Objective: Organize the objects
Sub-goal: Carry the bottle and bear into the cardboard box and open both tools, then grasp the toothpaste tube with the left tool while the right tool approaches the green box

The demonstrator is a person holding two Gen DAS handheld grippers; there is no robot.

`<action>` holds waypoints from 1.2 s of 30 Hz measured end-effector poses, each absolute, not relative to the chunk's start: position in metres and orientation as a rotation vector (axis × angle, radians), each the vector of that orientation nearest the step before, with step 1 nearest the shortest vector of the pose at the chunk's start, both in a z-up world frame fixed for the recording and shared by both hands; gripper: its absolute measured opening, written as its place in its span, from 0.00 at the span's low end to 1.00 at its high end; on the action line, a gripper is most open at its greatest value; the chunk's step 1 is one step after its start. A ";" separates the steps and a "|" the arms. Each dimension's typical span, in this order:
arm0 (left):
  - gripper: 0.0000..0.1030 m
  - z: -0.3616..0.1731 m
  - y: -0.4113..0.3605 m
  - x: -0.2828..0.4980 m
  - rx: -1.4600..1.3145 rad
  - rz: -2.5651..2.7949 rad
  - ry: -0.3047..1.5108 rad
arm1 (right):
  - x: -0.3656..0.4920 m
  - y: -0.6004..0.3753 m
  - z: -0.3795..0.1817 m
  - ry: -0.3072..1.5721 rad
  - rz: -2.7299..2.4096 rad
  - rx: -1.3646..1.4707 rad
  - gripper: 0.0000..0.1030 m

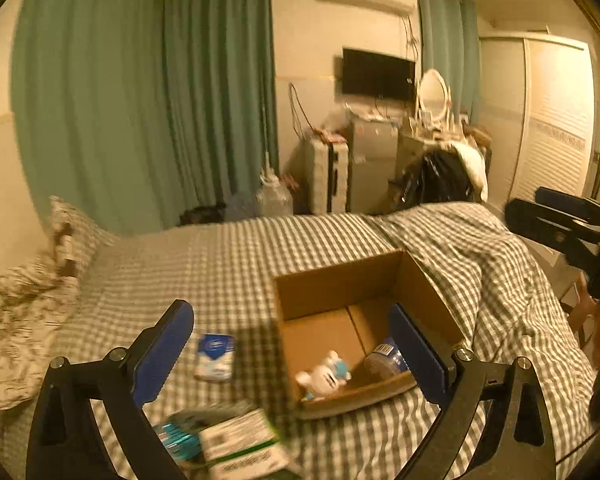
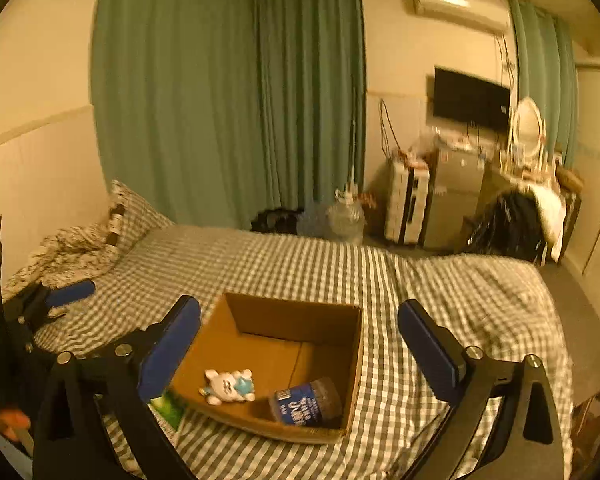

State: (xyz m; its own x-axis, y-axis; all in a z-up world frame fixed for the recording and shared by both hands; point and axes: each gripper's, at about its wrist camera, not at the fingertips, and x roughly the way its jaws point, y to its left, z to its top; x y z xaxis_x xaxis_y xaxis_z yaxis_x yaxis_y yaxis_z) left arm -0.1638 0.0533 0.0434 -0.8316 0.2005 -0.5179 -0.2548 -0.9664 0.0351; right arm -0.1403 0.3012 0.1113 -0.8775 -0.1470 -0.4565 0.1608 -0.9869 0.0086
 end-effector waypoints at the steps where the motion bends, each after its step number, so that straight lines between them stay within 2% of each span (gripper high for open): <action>1: 0.98 0.048 0.049 -0.156 -0.766 2.807 0.151 | -0.125 0.297 0.119 0.059 -2.897 0.679 1.00; 4: 0.98 0.053 0.025 -0.125 -0.770 2.845 0.153 | -0.088 0.282 0.128 0.097 -2.880 0.665 1.00; 8: 0.98 0.026 -0.001 -0.085 -0.835 2.869 0.136 | -0.049 0.266 0.110 0.116 -2.837 0.683 1.00; 16: 0.98 -0.106 -0.023 -0.060 -1.221 2.783 0.094 | -0.015 0.237 0.005 0.084 -2.759 0.865 1.00; 19: 0.95 -0.149 -0.025 -0.061 -1.351 2.744 0.117 | -0.021 0.233 -0.036 0.054 -2.695 0.997 1.00; 21: 0.86 -0.166 -0.021 -0.062 -1.406 2.721 0.176 | -0.027 0.233 -0.055 0.040 -2.672 1.064 1.00; 23: 0.82 -0.181 -0.013 -0.064 -1.466 2.673 0.241 | -0.030 0.233 -0.071 0.026 -2.651 1.106 1.00; 24: 0.74 -0.188 -0.009 -0.065 -1.489 2.647 0.276 | -0.032 0.234 -0.077 0.018 -2.644 1.121 1.00; 26: 0.65 -0.202 -0.001 -0.067 -1.539 2.590 0.346 | -0.038 0.234 -0.084 0.008 -2.633 1.138 1.00; 28: 0.61 -0.213 0.005 -0.070 -1.565 2.561 0.381 | -0.040 0.235 -0.087 0.003 -2.633 1.144 1.00; 29: 0.51 -0.213 0.006 -0.071 -1.571 2.557 0.380 | -0.041 0.235 -0.089 -0.003 -2.632 1.144 1.00; 30: 0.37 -0.212 0.007 -0.070 -1.568 2.548 0.363 | -0.040 0.233 -0.088 -0.008 -2.629 1.146 1.00; 32: 0.25 -0.206 0.006 -0.066 -1.548 2.539 0.327 | -0.040 0.234 -0.089 -0.020 -2.622 1.150 1.00; 36: 0.24 -0.176 0.001 -0.050 -1.463 2.596 0.228 | -0.035 0.235 -0.082 -0.003 -2.677 1.097 1.00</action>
